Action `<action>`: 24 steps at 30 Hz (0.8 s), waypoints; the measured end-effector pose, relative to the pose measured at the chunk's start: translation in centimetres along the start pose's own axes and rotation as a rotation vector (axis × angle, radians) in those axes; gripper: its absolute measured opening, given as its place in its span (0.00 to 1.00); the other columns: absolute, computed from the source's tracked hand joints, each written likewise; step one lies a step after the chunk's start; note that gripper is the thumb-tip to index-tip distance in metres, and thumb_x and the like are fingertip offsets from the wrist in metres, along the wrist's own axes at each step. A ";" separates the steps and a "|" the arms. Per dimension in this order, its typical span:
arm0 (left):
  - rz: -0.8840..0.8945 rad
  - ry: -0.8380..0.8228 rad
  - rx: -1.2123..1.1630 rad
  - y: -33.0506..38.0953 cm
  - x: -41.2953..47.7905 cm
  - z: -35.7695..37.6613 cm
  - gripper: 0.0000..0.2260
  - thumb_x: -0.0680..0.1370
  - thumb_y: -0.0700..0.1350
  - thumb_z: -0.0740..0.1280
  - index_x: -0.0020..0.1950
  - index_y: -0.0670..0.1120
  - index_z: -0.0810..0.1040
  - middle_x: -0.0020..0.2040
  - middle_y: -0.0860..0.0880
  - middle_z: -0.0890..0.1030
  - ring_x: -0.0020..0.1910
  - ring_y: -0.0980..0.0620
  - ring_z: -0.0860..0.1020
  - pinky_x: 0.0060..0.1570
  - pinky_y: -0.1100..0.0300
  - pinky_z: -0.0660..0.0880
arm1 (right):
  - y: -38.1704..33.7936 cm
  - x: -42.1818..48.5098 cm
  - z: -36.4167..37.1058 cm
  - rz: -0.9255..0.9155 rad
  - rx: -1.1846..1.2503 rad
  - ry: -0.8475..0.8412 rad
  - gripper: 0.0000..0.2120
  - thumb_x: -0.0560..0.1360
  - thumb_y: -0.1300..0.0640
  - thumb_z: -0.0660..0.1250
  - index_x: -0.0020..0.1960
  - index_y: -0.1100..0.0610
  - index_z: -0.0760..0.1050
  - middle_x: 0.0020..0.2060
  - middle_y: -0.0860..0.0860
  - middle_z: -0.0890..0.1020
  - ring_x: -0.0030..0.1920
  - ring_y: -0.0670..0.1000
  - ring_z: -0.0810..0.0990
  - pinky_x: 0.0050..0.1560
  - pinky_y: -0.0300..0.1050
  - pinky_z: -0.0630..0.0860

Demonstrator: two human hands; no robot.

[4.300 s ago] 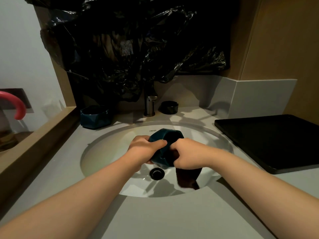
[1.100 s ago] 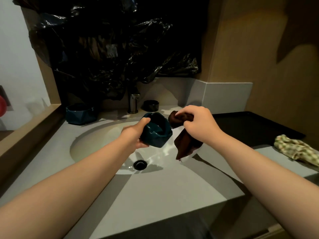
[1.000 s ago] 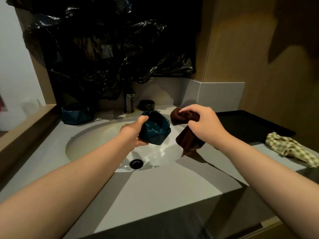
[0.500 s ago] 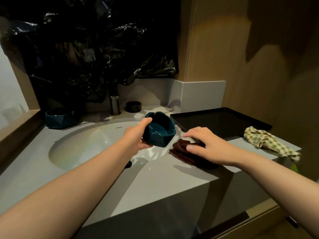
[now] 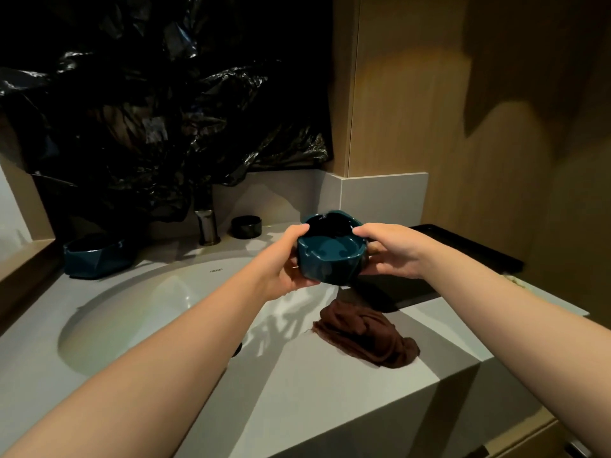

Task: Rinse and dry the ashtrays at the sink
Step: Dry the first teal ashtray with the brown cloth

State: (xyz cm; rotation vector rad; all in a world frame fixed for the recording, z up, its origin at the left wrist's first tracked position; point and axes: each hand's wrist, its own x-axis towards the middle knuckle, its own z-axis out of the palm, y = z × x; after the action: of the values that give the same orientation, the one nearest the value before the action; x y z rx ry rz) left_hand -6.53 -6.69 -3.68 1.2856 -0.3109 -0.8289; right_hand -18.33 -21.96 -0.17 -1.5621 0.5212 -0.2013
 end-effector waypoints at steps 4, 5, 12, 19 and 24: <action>0.046 -0.005 0.160 0.5 2.6 1.5 0.21 0.79 0.59 0.60 0.63 0.47 0.74 0.57 0.43 0.80 0.53 0.45 0.80 0.49 0.50 0.79 | -0.5 1.7 -1.9 0.077 0.115 0.126 0.09 0.76 0.58 0.66 0.55 0.59 0.72 0.51 0.63 0.79 0.48 0.59 0.82 0.42 0.51 0.81; 0.088 0.037 0.261 0.3 3.3 1.7 0.20 0.79 0.59 0.59 0.63 0.48 0.75 0.57 0.44 0.80 0.53 0.46 0.80 0.52 0.50 0.78 | -0.6 2.3 -2.5 0.088 0.131 0.167 0.09 0.76 0.57 0.67 0.54 0.59 0.71 0.49 0.62 0.79 0.47 0.59 0.82 0.42 0.52 0.82; 0.325 0.202 0.913 -3.0 7.4 1.6 0.20 0.77 0.53 0.66 0.69 0.54 0.71 0.67 0.51 0.74 0.63 0.50 0.73 0.52 0.59 0.70 | 0.6 6.6 -6.1 0.126 0.129 0.403 0.13 0.75 0.55 0.68 0.56 0.58 0.70 0.52 0.61 0.79 0.49 0.60 0.82 0.36 0.50 0.82; 0.418 0.136 1.176 -4.7 8.5 2.5 0.24 0.77 0.58 0.64 0.72 0.52 0.68 0.73 0.52 0.67 0.71 0.51 0.66 0.64 0.56 0.66 | 1.9 9.7 -6.5 0.194 0.111 0.415 0.21 0.73 0.54 0.70 0.63 0.58 0.69 0.58 0.63 0.76 0.50 0.63 0.81 0.38 0.52 0.81; 0.421 0.127 1.160 -5.4 8.8 1.8 0.24 0.77 0.60 0.63 0.71 0.55 0.68 0.76 0.54 0.62 0.75 0.53 0.58 0.70 0.54 0.60 | 1.9 10.5 -5.9 0.184 0.024 0.372 0.18 0.75 0.54 0.66 0.62 0.57 0.67 0.63 0.60 0.73 0.52 0.63 0.80 0.29 0.49 0.81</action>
State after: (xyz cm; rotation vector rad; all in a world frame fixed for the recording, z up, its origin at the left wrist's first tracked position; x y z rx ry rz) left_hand -3.64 -14.35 -10.24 2.2124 -1.0104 -0.1381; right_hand -12.12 -31.89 -3.55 -1.4493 0.9457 -0.3590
